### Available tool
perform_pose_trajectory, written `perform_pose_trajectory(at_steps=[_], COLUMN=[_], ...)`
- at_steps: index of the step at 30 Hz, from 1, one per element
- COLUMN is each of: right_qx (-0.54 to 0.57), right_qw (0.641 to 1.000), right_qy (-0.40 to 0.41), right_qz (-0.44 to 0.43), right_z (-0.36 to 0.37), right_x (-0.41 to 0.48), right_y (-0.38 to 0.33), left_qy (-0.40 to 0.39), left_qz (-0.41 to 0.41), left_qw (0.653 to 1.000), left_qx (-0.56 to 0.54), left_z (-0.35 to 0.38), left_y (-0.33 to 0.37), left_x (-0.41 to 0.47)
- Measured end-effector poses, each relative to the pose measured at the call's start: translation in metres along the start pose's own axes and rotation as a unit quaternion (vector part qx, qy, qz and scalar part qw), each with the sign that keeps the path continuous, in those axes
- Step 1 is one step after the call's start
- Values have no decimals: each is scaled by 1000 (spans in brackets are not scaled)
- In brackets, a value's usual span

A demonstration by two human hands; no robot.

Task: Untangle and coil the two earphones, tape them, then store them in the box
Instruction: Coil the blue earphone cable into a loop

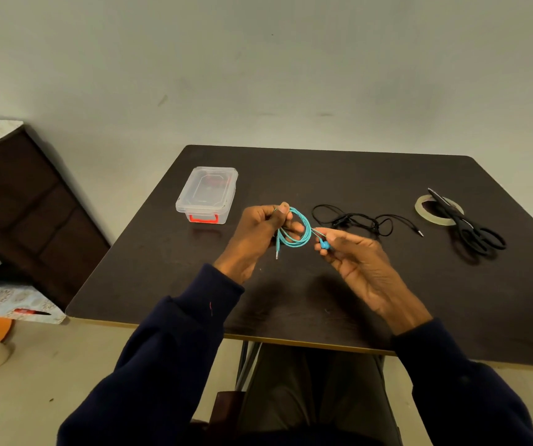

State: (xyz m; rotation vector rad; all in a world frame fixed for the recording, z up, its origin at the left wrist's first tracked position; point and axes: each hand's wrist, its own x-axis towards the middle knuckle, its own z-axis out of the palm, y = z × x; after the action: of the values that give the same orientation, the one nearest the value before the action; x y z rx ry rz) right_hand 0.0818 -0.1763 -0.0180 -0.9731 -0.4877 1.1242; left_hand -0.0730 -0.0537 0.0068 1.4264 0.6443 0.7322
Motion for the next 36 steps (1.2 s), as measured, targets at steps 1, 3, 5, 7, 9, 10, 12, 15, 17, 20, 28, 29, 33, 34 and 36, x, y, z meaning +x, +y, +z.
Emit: perform_pose_trajectory(at_steps=[1,3,5,7,9,10,12,15,17,20,28,29,33,34,36], right_qx=[-41,-153,-224,-277,-360,-405,-490,-581,-625,-655,-669,-666,-655,-648,-616], right_qw=[999,981,950,919,878,852,792,690,634,595,566,569,571,582,635], right_qy=[13,48,74,65,44,38,36,39,46,55,43,43,68,80,110], right_qz=[-27,-110,-203,-272,-313,-329,-362,-430,-453,-462,-480,-481,-490,-486,-453], right_z=[1,5,12,21,28,30,31,31,34,34,24,25,25,24,26], right_x=[-2,-3,-5,-6,-8,-8,-6,-3,-4,-4,7,7,6,7,8], right_y=[-1,-5,-10,-15,-14,-12,-6,0,3,10,13,14,18,18,16], left_qy=[8,22,29,33,31,31,37,41,41,44,57,60,66,64,63], left_qz=[16,46,68,79,89,94,97,74,43,19,1,-2,-9,-7,-1], left_qw=[999,996,992,988,985,985,984,990,996,998,998,998,997,998,998], left_qx=[29,75,105,129,143,144,147,114,63,28,-14,-17,-27,-25,-21], left_z=[1,3,6,9,13,15,17,17,19,22,23,24,27,28,30], left_y=[-1,-3,-4,-5,-5,-5,-3,-1,0,3,6,5,4,3,2], left_x=[0,1,2,2,2,1,0,0,0,-1,-3,-4,-4,-4,-4])
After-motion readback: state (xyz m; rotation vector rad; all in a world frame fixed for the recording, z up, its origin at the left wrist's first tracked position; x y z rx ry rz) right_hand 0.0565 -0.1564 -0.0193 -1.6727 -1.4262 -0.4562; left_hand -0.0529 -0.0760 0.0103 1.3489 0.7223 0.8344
